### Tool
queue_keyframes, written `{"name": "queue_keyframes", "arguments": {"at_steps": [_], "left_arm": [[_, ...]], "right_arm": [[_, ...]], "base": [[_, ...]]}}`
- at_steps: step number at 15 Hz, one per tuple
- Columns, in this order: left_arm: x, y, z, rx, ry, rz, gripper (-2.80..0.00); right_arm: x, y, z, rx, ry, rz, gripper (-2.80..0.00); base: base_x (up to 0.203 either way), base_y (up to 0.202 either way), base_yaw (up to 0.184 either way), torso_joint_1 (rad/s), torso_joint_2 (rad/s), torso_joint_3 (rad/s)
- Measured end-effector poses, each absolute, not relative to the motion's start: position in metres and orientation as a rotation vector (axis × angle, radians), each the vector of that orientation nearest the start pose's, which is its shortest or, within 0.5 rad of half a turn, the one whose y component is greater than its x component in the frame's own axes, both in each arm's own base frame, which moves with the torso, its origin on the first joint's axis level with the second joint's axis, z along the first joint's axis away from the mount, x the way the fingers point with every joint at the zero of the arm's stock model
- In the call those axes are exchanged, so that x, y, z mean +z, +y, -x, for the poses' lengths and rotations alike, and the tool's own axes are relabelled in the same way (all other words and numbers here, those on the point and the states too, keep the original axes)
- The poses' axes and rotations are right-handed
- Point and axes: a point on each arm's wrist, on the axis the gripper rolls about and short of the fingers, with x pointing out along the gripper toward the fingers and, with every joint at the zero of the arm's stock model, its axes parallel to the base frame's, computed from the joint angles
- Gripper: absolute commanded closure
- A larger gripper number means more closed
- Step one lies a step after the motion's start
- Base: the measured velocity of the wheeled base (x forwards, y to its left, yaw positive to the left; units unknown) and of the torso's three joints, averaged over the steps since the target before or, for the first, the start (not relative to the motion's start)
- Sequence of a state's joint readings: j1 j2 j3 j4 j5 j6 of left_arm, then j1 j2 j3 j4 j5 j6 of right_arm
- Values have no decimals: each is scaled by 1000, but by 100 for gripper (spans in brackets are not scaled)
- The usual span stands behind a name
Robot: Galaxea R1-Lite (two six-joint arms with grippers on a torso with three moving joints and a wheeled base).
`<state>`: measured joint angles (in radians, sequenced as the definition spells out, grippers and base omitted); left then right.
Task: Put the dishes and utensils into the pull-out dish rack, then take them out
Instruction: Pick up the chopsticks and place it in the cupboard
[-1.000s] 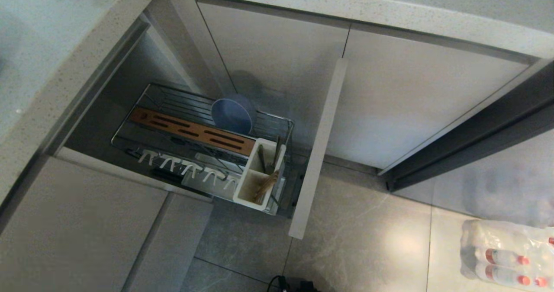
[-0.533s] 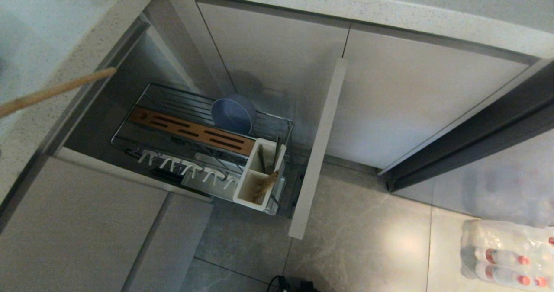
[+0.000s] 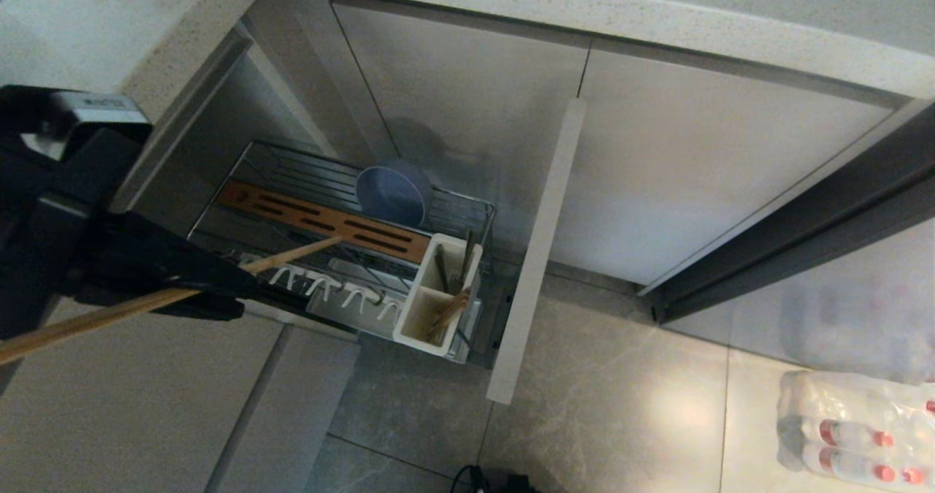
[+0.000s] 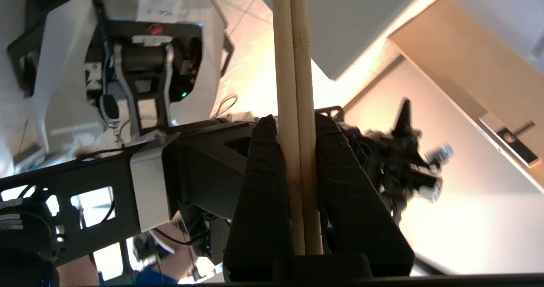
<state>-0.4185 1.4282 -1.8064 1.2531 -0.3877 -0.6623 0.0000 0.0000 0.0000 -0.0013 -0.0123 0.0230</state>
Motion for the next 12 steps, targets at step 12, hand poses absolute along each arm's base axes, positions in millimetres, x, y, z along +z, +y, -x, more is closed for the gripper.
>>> {"name": "queue_keyframes", "arguments": {"at_steps": [12], "left_arm": [[267,-123,-229,-370,1455,554,0]], "right_arm": [[76,0,23,-12,-1,-23,0]], "base": [[0,0,0,0,0,0]]}}
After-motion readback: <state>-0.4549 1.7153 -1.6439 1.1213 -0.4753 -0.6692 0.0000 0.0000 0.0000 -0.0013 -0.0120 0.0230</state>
